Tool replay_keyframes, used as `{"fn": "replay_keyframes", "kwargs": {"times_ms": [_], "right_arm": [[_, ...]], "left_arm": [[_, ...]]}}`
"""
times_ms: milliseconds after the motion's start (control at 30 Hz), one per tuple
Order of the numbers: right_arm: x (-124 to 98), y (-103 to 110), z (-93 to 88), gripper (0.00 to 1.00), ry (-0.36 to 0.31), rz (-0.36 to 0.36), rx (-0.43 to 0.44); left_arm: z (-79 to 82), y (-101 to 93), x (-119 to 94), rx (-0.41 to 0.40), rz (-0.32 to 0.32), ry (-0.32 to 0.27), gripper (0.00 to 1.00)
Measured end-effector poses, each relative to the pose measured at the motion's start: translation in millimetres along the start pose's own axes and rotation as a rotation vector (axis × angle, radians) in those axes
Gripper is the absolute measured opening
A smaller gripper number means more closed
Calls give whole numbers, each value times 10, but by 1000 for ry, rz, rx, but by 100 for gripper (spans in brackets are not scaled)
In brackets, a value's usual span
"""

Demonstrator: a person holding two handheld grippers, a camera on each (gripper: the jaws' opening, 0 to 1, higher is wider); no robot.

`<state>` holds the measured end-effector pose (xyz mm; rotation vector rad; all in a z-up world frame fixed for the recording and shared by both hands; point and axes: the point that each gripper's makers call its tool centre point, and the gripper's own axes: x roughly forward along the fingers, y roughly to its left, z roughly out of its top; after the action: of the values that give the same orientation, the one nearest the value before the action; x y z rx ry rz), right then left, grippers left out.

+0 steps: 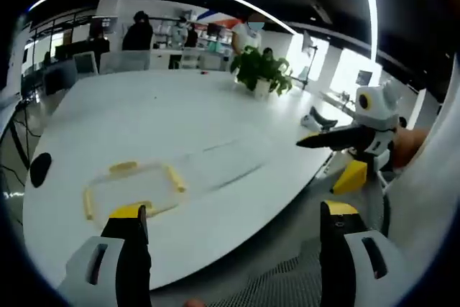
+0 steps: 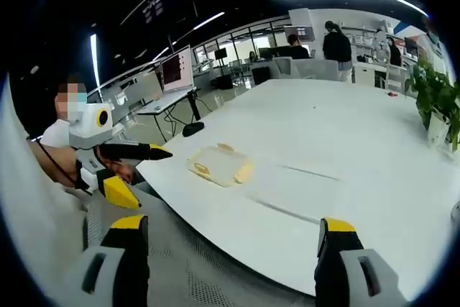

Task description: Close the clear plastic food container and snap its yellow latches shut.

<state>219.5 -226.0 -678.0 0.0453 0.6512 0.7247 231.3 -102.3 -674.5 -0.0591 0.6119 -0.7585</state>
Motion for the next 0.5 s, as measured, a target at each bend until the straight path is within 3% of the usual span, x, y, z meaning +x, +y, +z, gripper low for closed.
{"fn": "replay_keyframes", "kwargs": {"times_ms": [500], "right_arm": [[-2,11,-13,99,7,0,-3]], "left_arm": [[10,-5,-14,-9,-6,-9,99]]}}
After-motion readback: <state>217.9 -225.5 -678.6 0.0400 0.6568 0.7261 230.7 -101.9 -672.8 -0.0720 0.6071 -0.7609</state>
